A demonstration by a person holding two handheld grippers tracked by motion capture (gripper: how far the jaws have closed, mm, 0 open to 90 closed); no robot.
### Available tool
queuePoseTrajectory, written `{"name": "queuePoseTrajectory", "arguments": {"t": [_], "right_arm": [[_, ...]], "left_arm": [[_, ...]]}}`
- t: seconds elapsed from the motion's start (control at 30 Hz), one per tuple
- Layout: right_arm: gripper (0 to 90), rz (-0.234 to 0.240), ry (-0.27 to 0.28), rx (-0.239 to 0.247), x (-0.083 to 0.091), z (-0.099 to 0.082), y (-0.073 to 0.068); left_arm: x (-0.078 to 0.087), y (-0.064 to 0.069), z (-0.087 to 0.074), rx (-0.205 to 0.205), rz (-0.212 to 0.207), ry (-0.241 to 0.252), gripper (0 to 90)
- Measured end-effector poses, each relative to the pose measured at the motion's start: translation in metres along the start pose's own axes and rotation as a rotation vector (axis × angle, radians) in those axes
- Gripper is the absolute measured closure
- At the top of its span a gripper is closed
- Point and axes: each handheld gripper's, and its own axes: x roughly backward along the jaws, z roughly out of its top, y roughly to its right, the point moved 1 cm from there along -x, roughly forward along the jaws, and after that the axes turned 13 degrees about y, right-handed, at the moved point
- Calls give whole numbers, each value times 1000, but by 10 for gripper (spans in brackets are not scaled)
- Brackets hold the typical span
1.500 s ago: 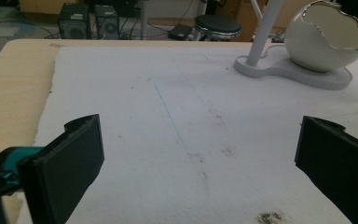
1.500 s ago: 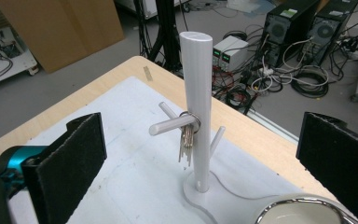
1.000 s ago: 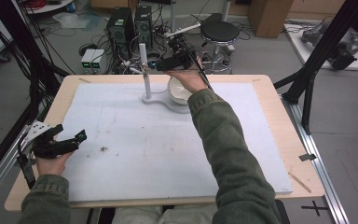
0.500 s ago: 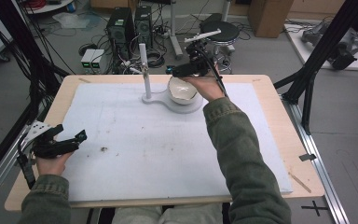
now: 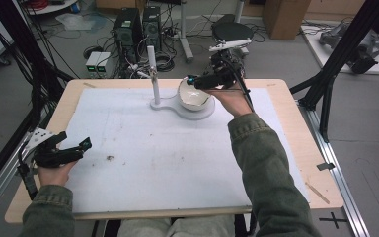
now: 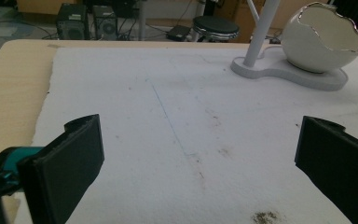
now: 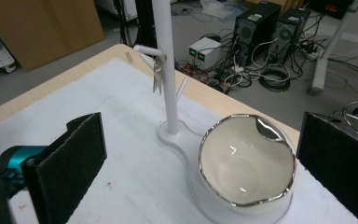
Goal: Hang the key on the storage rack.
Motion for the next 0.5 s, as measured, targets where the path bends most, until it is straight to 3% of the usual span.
{"name": "queuePoseTrajectory", "arguments": {"t": [0.5], "right_arm": [[6,-57,25,-56,41,-38,26]], "left_arm": [[2,2,0,8,-2,2,17]]}}
